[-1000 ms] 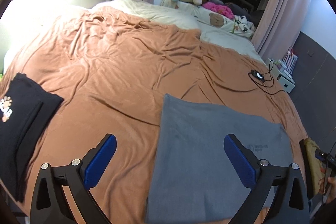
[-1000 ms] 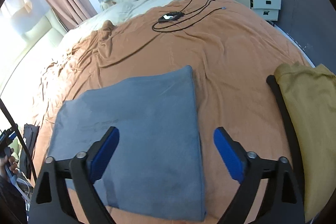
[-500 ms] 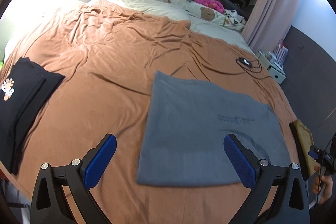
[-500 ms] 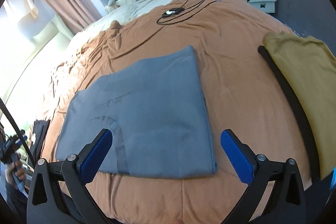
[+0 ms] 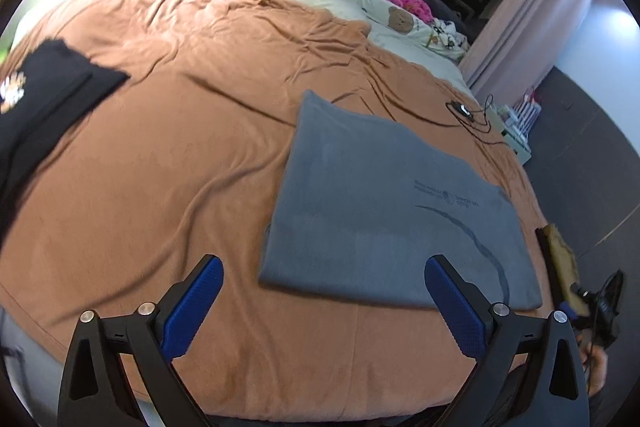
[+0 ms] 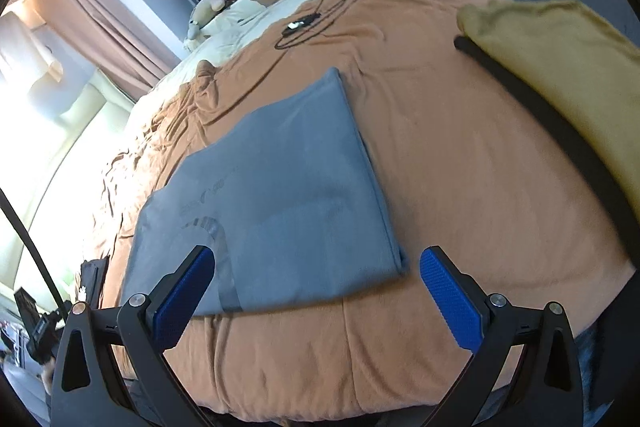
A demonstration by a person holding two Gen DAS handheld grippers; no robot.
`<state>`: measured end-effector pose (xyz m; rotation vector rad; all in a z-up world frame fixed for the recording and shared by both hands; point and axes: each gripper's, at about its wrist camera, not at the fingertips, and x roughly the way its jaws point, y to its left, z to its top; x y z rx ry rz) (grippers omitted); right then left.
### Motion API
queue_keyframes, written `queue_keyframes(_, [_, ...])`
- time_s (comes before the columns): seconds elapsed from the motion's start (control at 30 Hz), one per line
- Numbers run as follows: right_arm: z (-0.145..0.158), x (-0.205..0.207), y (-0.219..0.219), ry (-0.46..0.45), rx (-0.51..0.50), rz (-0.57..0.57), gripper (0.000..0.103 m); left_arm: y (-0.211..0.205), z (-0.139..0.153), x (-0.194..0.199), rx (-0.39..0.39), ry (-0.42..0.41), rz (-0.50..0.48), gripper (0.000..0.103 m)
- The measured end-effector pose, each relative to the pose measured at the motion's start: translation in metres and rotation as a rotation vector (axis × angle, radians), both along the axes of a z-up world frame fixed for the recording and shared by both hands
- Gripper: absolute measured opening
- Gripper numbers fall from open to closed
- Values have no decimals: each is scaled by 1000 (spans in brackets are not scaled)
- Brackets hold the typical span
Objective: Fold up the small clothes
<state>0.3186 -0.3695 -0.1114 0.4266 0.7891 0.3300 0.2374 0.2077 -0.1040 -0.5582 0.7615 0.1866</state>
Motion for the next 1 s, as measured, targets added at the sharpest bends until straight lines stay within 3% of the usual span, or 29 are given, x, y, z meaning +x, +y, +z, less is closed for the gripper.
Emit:
queue_keyframes(0.2, [-20, 3, 0, 29, 84, -13, 80, 15, -23, -6, -88, 16, 28, 81])
queue_keyframes(0.37, [-37, 8, -2, 54, 122, -33, 77, 20, -44, -2, -124, 45, 40, 77])
queue_keyframes(0.77, [-78, 2, -24, 133, 343, -109, 77, 16, -80, 8, -296, 71, 15, 75])
queue_keyframes(1.0, [-95, 8, -31, 118, 403, -137, 55, 25, -97, 13, -362, 82, 62, 74])
